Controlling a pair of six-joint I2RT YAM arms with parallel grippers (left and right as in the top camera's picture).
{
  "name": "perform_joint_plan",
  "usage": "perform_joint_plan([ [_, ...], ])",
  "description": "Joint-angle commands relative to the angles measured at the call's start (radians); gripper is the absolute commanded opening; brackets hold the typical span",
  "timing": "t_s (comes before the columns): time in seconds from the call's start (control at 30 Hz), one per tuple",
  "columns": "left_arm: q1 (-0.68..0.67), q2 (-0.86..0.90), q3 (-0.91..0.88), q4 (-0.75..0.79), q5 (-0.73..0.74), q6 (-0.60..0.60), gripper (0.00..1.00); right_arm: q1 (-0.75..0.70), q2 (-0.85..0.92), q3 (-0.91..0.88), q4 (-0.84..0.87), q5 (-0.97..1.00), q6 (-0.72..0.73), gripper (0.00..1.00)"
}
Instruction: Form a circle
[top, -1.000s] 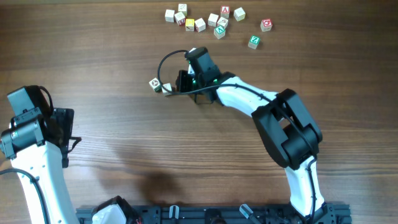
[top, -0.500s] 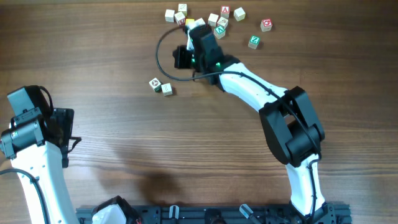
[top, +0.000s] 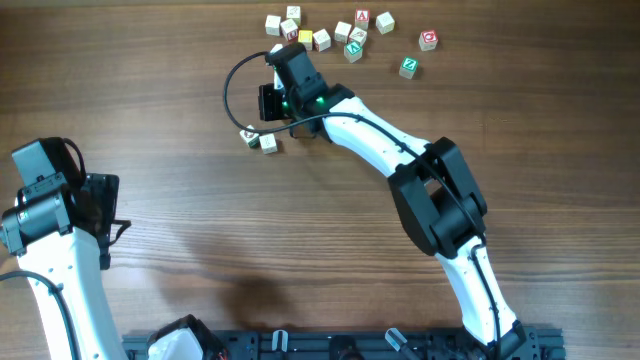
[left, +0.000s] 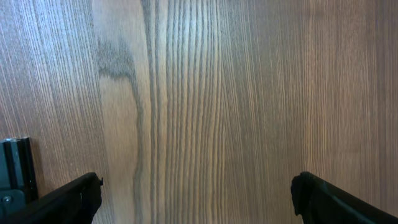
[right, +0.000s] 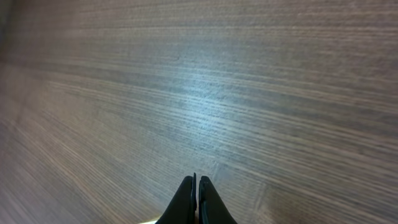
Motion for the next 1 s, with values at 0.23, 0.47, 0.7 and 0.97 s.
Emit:
perform_joint_plan([
  [0.23, 0.006, 0.005, 0.0, 0.0, 0.004, -0.016, 1.0, 0.027, 0.036, 0.029, -0.053, -0.016, -0.013, 0.05],
  [0.47, 0.006, 0.005, 0.0, 0.0, 0.004, -0.016, 1.0, 0.044, 0.036, 0.029, -0.085, -0.016, -0.002, 0.05],
  [0.7, 0.006, 0.005, 0.0, 0.0, 0.004, -0.016, 1.0, 0.045, 0.056, 0.029, -0.071, -0.016, 0.001, 0.05],
  [0.97, 0.006, 0.005, 0.0, 0.0, 0.004, -0.016, 1.0, 0.047, 0.058, 0.029, -0.064, -0.036, -0.002, 0.05],
])
